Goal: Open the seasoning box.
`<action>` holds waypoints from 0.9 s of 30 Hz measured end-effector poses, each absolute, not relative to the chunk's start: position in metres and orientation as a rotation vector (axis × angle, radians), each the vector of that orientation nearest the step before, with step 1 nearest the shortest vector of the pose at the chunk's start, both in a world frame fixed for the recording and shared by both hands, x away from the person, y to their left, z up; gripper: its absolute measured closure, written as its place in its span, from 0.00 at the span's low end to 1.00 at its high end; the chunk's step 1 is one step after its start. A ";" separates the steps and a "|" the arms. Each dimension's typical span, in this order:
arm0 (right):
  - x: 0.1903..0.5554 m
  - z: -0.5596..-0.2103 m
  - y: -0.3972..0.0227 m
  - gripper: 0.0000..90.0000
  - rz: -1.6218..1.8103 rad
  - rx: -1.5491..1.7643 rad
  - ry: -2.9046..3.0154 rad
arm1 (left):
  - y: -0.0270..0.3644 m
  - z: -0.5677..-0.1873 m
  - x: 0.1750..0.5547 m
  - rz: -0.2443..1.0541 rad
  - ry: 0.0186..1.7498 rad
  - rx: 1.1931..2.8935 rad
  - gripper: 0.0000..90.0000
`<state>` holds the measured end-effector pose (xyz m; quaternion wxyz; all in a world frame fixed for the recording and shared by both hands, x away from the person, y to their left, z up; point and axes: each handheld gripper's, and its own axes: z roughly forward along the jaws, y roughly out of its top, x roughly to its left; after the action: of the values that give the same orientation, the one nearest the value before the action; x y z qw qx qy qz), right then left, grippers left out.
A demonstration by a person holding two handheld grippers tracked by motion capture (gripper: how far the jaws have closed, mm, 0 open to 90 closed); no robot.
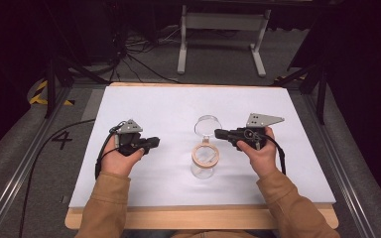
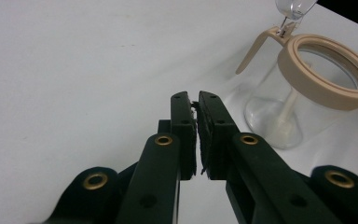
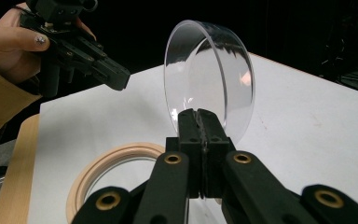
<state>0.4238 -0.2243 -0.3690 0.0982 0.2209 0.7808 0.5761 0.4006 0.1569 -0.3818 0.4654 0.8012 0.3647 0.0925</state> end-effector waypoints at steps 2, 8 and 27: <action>0.424 -0.369 -0.224 1.00 1.705 0.650 2.312 | 0.157 -0.382 0.400 0.228 0.896 1.966 0.95; 0.422 -0.368 -0.224 1.00 1.705 0.650 2.312 | 0.156 -0.381 0.400 0.222 0.891 1.967 0.94; 0.405 -0.332 -0.281 0.78 1.566 0.677 2.270 | 0.163 -0.365 0.400 0.189 0.848 2.036 0.82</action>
<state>0.4052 -0.2815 -0.3322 0.1504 0.2356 0.7904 0.5451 0.4004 0.1631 -0.3652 0.4477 0.8224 0.3425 0.0765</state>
